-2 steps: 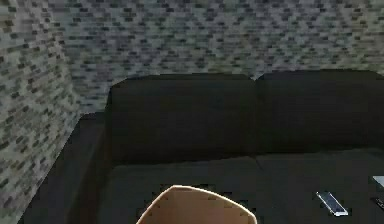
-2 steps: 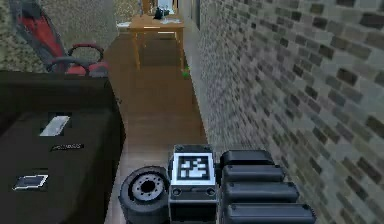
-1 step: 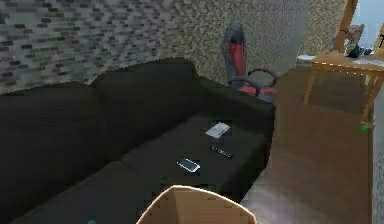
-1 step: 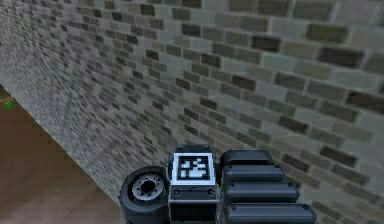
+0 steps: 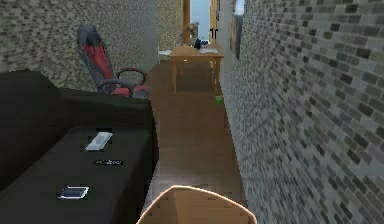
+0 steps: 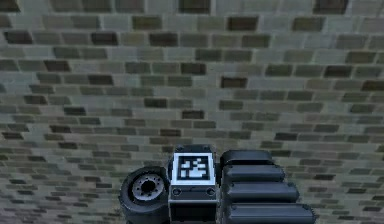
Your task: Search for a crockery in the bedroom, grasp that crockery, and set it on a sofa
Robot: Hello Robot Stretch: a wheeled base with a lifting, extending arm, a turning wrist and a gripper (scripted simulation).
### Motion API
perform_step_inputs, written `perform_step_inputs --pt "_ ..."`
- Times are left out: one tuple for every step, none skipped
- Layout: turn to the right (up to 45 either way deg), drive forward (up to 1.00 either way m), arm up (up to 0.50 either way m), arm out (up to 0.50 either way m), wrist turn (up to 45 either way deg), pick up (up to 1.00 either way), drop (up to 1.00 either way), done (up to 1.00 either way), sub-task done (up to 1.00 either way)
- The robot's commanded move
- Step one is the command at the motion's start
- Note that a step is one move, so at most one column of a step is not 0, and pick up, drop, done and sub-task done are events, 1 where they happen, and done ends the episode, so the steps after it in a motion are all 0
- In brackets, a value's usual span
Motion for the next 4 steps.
perform_step_inputs --pt "0.0 0.5 0.0 0.0 0.0 0.0 0.0 0.0 0.0" --pt "45.0 0.0 0.0 0.0 0.0 0.0 0.0 0.0 0.0" --pt "45.0 0.0 0.0 0.0 0.0 0.0 0.0 0.0 0.0" --pt "6.0 0.0 0.0 0.0 0.0 0.0 0.0 0.0 0.0"
